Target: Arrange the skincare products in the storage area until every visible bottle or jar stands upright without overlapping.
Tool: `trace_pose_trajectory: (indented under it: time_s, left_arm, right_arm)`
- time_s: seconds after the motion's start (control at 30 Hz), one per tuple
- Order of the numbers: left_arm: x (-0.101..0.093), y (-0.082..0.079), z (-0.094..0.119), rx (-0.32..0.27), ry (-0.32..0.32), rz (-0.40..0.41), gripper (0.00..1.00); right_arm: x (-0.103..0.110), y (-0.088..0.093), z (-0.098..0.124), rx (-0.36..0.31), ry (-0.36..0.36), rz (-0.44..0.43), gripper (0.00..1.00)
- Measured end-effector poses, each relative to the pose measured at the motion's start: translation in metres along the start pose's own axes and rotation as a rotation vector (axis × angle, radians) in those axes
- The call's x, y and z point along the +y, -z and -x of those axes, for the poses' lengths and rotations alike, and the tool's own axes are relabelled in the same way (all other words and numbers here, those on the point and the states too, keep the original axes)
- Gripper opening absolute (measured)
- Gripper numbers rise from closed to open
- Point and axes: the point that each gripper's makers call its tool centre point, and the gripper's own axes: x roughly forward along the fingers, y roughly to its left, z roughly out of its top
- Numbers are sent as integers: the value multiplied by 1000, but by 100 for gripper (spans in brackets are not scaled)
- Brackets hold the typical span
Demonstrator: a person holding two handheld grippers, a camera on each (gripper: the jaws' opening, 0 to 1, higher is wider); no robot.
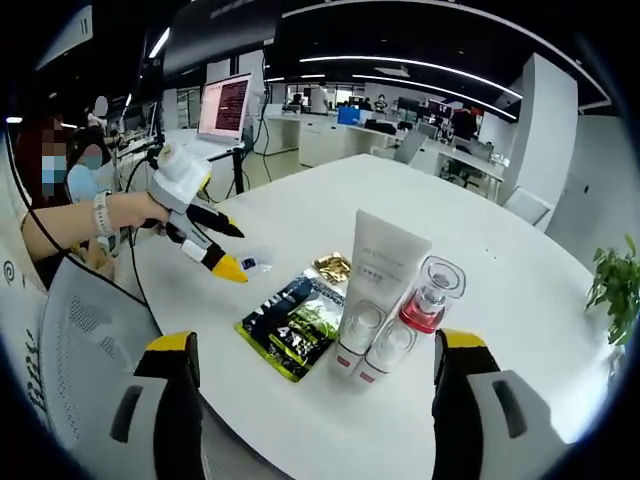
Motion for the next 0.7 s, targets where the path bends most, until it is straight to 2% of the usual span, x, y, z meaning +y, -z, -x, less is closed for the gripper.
trace_pose_trajectory:
  time_s: [0.33, 0.7]
  left_arm:
    - [12, 5, -8, 27, -38, -6, 59]
    - [16, 12, -16, 61, -69, -20, 55]
  right_arm:
    - [-4, 4, 0, 8, 16, -11, 97]
    - [-8, 7, 0, 13, 25, -25, 97]
